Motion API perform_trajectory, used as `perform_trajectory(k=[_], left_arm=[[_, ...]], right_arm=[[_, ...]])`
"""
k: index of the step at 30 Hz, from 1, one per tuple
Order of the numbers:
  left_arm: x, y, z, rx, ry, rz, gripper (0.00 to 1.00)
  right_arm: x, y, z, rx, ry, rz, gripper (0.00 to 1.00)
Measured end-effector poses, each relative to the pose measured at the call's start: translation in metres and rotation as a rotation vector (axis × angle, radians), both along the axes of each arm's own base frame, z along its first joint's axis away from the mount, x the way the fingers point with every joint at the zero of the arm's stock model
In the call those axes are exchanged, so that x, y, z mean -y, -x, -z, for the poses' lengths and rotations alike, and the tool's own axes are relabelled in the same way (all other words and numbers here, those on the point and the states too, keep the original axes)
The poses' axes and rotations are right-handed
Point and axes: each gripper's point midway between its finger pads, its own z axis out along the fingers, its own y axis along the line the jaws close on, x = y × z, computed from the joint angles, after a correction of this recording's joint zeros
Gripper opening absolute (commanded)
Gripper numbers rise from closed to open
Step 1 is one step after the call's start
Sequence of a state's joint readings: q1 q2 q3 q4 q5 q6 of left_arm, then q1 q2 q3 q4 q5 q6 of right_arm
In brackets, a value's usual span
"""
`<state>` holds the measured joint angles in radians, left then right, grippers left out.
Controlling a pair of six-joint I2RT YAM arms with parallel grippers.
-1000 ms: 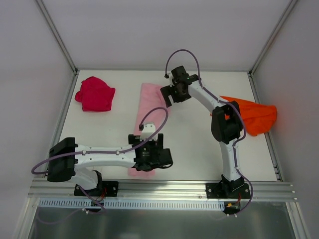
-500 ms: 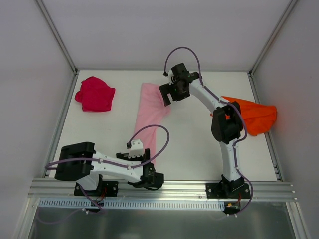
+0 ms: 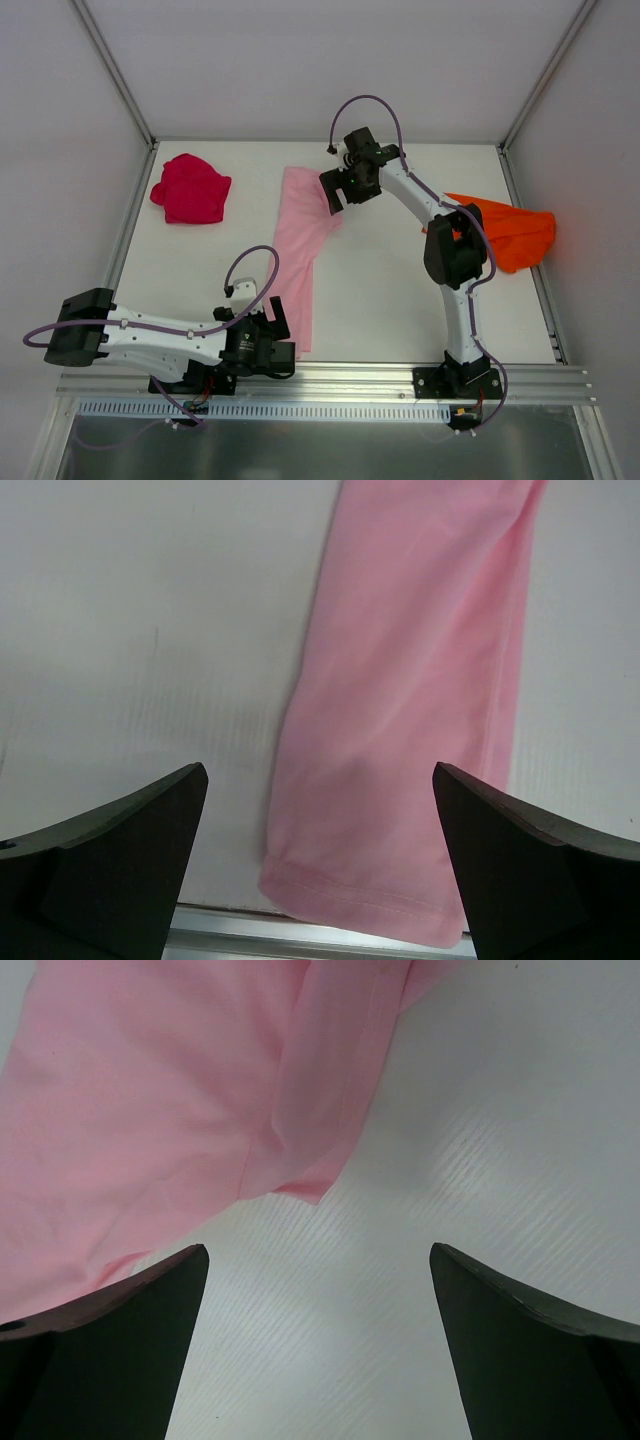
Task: Fold and stack the t-shirts
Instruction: Grab the bottom of the folded rectangular tshirt with left arm
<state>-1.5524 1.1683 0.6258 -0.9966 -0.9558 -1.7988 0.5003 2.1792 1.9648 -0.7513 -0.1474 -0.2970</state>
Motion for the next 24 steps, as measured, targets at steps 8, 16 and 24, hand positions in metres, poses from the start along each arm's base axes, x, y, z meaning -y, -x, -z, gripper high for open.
perform_trajectory(k=[8,16,24], left_arm=[[0.024,0.002,0.016,-0.006,0.057,0.101,0.99],[0.025,0.002,0.022,-0.004,0.102,0.129,0.99],[0.028,0.002,0.024,0.001,0.112,0.148,0.99]], right_arm=[[-0.005,0.006,-0.001,-0.026,-0.021,-0.021,1.0],[-0.031,-0.004,-0.006,-0.029,-0.042,-0.066,1.0],[-0.056,0.02,0.031,-0.132,0.038,-0.121,1.0]])
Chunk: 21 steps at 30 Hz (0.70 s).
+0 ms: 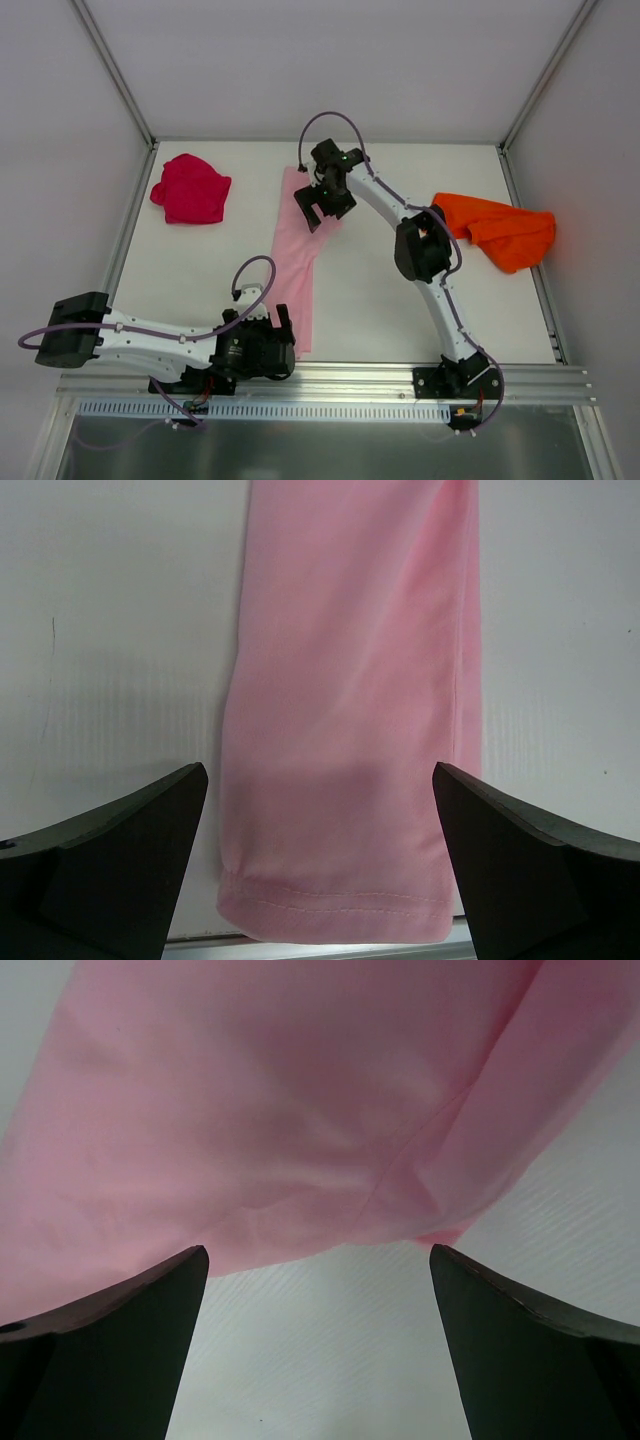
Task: Fold and stack the t-shirts
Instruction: Grab the bottom of the folded rectangular tshirt with left arm
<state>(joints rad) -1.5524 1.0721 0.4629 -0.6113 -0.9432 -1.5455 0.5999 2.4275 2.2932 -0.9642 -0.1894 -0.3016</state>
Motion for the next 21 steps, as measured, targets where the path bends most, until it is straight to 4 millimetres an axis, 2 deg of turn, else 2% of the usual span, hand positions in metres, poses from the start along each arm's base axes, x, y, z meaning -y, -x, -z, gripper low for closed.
perform_trajectory(k=[6,8,14,17,21], left_arm=[[0.002,0.0,0.002,0.004,-0.03,0.019,0.99],[0.005,0.0,0.002,0.006,-0.025,0.027,0.99],[0.008,0.0,0.001,0.008,-0.024,0.038,0.99],[0.008,0.0,0.0,0.009,-0.022,0.04,0.99],[0.01,0.0,-0.002,0.011,-0.006,0.043,0.99]], right_arm=[[0.008,0.043,0.044,-0.074,0.162,-0.04,1.0],[0.004,0.049,0.041,-0.046,0.168,-0.045,1.0],[0.01,0.086,0.034,-0.03,0.196,-0.061,1.0],[0.006,0.091,0.032,-0.016,0.188,-0.066,0.99],[-0.003,0.084,0.033,0.022,0.155,-0.063,1.0]])
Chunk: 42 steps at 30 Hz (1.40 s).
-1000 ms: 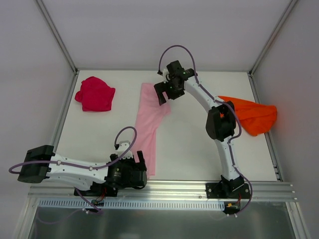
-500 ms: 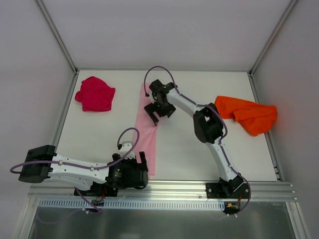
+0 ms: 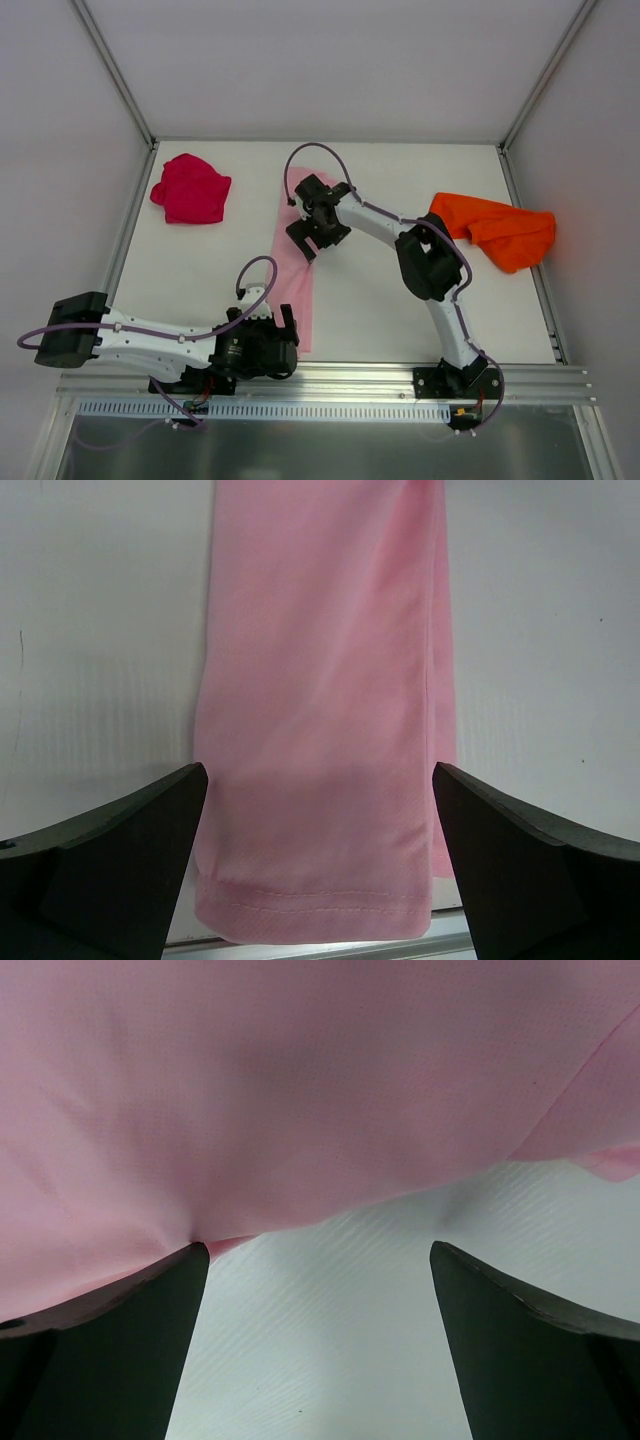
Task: Fold and stack the t-shirts
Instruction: Grab the bottom of the folded rectangular tshirt with left arm
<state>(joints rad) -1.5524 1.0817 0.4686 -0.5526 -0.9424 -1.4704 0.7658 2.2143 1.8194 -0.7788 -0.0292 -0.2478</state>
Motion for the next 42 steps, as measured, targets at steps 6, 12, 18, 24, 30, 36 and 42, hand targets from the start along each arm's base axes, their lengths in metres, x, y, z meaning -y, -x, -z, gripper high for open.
perform_trajectory(k=[6,12,18,24,30,36,42], left_arm=[[0.003,0.002,0.001,-0.009,0.013,0.009,0.99],[0.009,0.005,0.004,-0.026,0.017,0.029,0.99],[0.0,0.005,0.009,-0.05,-0.089,-0.051,0.99],[-0.009,0.006,0.011,-0.063,-0.111,-0.095,0.99],[-0.012,0.007,0.012,-0.071,-0.099,-0.109,0.99],[-0.011,0.011,0.023,-0.096,-0.094,-0.103,0.99],[-0.004,0.013,0.029,-0.11,-0.064,-0.092,0.99]], right_arm=[[0.001,0.002,0.011,0.014,-0.022,-0.001,1.0],[-0.001,0.007,0.011,0.03,-0.036,-0.013,1.0],[-0.005,0.009,0.01,0.037,-0.039,-0.03,1.0],[-0.008,0.008,0.007,0.047,-0.054,-0.033,1.0],[-0.011,0.006,-0.008,0.087,-0.099,-0.041,1.0],[-0.013,0.006,-0.018,0.1,-0.123,-0.05,1.0],[-0.017,0.012,-0.018,0.08,-0.139,-0.072,1.0]])
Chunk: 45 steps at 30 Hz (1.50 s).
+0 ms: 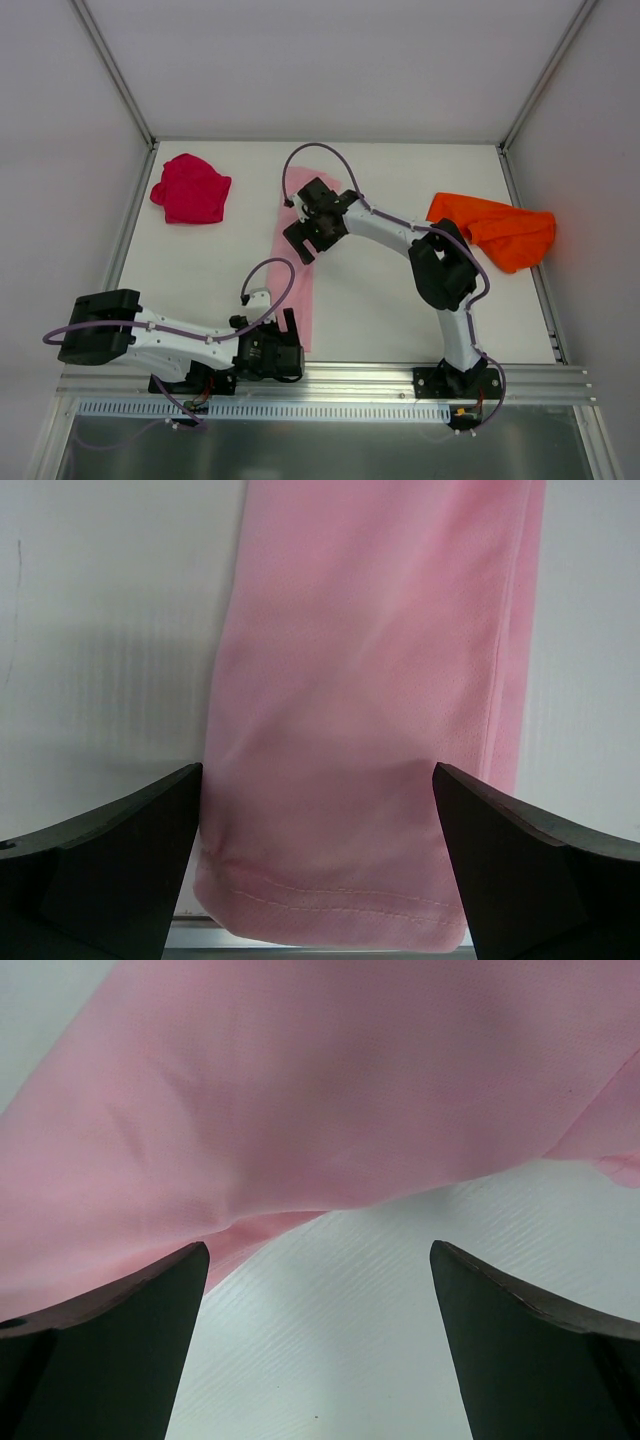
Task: Fold and stack the t-shirts
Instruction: Grab the bottom of the folded rectangular tshirt with left arm
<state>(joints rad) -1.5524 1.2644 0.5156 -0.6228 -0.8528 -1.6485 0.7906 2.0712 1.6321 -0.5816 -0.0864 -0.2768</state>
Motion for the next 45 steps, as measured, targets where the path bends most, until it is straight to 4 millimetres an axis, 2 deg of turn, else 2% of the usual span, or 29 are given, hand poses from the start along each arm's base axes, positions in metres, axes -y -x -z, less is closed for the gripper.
perform_trajectory(k=[14,23,27,28,29,30,33,38,40,45], left_arm=[[0.011,0.0,0.001,0.007,0.037,0.052,0.99],[0.015,0.001,-0.001,0.003,0.06,0.065,0.99],[0.013,0.001,-0.001,0.002,0.069,0.065,0.98],[0.012,0.001,-0.001,0.003,0.074,0.065,0.95],[0.012,0.001,-0.002,0.003,0.08,0.065,0.87],[0.013,0.001,-0.004,0.004,0.091,0.065,0.55],[0.015,0.001,-0.01,0.007,0.117,0.071,0.09],[0.013,0.002,-0.013,0.011,0.113,0.084,0.06],[0.013,0.002,-0.013,0.011,0.114,0.084,0.0],[0.011,0.002,-0.013,0.011,0.106,0.083,0.0]], right_arm=[[0.013,0.007,0.011,0.002,0.1,0.039,1.0],[0.001,0.024,0.029,-0.11,0.058,0.001,1.0],[-0.003,0.023,0.028,-0.127,0.059,-0.002,1.0],[-0.003,0.023,0.028,-0.127,0.061,-0.003,1.0],[-0.003,0.023,0.028,-0.127,0.061,-0.003,1.0],[-0.003,0.023,0.028,-0.127,0.062,-0.003,1.0],[-0.002,0.023,0.029,-0.124,0.064,-0.002,1.0],[-0.002,0.023,0.03,-0.114,0.066,-0.002,1.0],[-0.001,0.023,0.03,-0.111,0.067,-0.001,1.0],[-0.001,0.023,0.03,-0.099,0.059,-0.002,1.0]])
